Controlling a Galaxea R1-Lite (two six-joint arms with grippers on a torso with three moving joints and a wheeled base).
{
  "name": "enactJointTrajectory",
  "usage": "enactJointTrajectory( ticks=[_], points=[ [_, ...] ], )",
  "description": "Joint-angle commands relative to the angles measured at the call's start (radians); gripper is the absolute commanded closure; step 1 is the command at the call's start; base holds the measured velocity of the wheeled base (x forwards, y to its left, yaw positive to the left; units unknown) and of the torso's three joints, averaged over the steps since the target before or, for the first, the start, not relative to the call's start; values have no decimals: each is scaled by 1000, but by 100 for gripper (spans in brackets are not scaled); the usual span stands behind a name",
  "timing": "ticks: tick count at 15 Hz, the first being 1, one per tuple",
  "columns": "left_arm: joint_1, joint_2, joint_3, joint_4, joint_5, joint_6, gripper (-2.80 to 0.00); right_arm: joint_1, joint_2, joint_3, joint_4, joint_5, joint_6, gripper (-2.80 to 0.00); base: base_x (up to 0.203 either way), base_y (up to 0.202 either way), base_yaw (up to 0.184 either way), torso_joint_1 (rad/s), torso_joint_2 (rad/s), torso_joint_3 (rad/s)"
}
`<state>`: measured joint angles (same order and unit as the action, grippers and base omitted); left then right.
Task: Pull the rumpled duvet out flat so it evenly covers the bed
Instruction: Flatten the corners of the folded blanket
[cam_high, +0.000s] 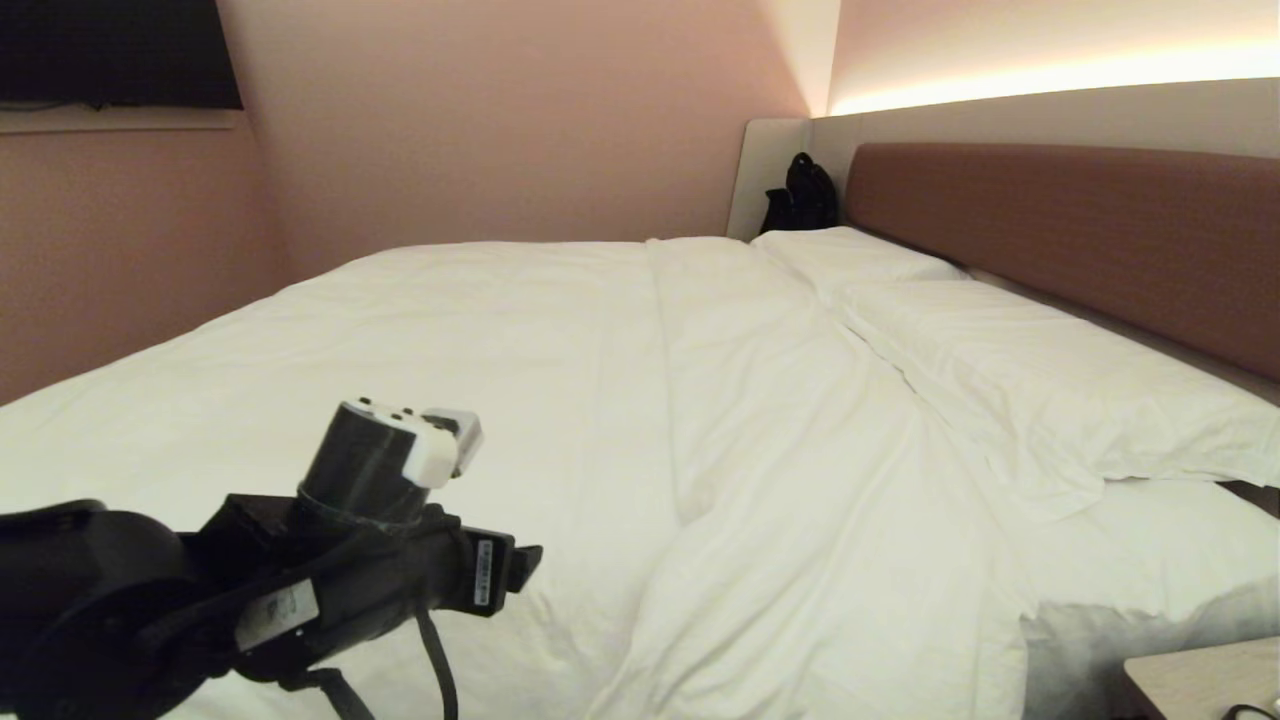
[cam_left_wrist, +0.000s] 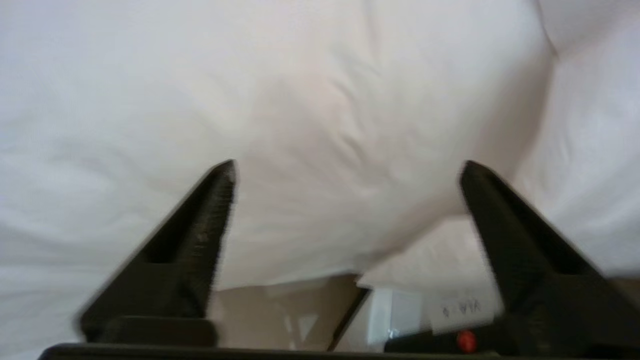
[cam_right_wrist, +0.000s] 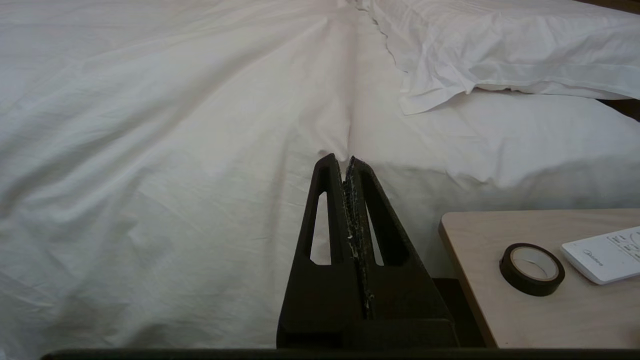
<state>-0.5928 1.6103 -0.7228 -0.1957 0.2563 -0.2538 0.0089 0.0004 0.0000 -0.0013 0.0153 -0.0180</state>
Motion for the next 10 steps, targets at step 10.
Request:
enactJointTrajectory(
  ticks=[10],
  points=[
    [27,-254,-59,-1,279,-5,0,0,1,0,0,0,0,0,0,0,0,0,0,0]
  ],
)
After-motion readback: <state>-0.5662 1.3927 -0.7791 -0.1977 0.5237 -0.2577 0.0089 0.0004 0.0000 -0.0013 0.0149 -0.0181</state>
